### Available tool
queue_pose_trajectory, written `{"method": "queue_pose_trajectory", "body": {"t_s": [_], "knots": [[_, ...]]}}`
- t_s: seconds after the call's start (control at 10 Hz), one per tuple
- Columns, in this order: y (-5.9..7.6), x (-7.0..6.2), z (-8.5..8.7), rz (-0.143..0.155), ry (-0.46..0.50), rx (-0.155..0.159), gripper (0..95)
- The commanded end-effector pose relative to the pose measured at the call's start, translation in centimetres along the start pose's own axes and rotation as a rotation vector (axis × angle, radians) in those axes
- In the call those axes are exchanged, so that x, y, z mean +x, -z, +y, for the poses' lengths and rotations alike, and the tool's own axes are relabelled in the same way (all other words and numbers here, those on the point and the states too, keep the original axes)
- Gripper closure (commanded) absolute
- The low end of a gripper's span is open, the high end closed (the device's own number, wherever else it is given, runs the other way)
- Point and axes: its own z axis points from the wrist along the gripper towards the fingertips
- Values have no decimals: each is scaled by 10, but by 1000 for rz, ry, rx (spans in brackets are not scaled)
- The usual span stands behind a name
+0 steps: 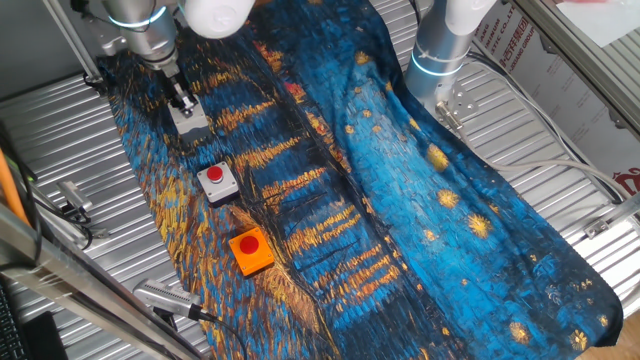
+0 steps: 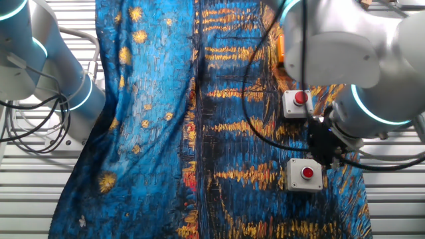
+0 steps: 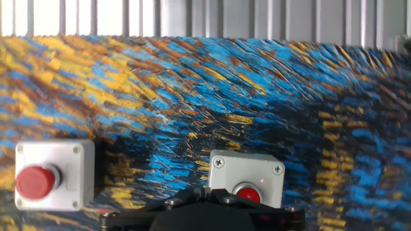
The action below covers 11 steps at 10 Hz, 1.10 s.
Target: Press three buttons from left to right in sequence
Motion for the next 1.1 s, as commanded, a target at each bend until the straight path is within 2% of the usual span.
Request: {"method": "queue_pose_trajectory", "body": {"t_s": [0.1, 0.2, 0.3, 0.7, 0.9, 1.1], "knots": [[0, 1, 1, 12, 88, -26, 950], [0, 1, 1, 29, 66, -39, 950], [0, 1, 1, 35, 64, -38, 950], [0, 1, 1, 33, 43, -55, 950], [-1, -1, 2, 35, 8, -74, 950], [-5, -7, 9, 43, -62, -114, 950]]}}
